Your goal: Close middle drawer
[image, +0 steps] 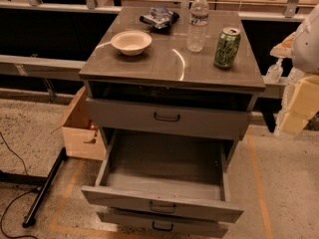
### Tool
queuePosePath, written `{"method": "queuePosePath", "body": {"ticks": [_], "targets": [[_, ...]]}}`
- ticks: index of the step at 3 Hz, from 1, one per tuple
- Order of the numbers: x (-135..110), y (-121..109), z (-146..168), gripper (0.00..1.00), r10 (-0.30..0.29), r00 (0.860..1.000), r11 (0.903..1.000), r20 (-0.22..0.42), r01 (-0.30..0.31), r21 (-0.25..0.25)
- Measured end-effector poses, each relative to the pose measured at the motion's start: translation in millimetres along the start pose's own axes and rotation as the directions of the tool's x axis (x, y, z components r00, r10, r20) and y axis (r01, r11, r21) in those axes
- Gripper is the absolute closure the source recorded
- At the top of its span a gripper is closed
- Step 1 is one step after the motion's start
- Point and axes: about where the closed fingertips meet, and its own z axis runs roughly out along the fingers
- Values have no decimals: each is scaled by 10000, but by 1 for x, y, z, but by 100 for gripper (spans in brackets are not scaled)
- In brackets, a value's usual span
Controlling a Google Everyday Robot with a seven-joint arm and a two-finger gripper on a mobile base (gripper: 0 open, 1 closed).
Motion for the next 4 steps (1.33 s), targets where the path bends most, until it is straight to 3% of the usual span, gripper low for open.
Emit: {"method": "queuePosePath", "body": {"ticks": [2,4], "targets": [[-1,0,-2,4,-6,10000,10000,20,6,69],[3,2,13,47,275,9992,9993,285,-282,255]]}}
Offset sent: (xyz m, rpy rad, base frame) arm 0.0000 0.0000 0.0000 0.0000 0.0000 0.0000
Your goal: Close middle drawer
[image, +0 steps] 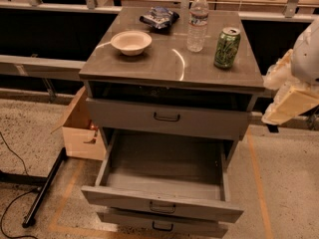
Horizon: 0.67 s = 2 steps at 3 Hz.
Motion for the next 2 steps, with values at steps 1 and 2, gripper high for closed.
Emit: {"method": "queuePosePath", "body": {"ticks": [1,2], "targets": [[11,16,41,69,223,9992,9997,335,-226,92],[25,43,91,92,141,9984,9998,552,-150,151]]}}
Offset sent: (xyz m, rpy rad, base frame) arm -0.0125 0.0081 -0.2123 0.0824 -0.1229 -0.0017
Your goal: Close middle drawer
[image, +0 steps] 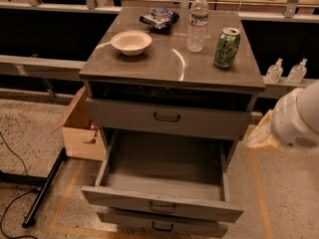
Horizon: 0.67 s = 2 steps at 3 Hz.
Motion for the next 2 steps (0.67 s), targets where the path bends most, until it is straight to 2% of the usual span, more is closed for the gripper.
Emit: {"method": "queuePosePath", "body": {"ticks": [1,2], "targets": [[18,34,71,100,-292,9995,9995,-135,290,-158],[23,51,150,100,-526,9982,9982,-276,518,-295]]}}
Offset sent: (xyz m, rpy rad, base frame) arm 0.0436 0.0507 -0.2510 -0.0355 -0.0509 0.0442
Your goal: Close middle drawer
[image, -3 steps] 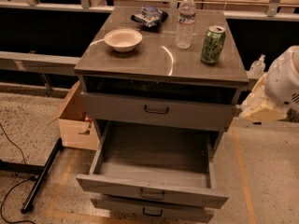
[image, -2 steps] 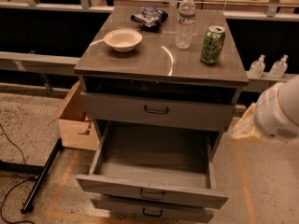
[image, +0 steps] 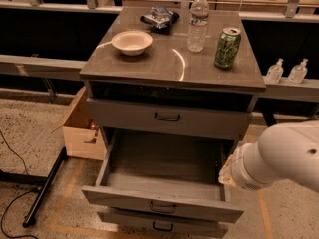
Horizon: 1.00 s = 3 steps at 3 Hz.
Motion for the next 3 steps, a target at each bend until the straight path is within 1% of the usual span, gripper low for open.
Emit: {"method": "queuePosePath", "body": {"ticks": [1,2,3], "targets": [[-7,-18,5,100,-2,9996,9968,280,-20,798],[-1,-11,17,100,124,9999,9962,60,-129,863],[15,10,57,100,400,9990,9968,-204,-385,703]]}}
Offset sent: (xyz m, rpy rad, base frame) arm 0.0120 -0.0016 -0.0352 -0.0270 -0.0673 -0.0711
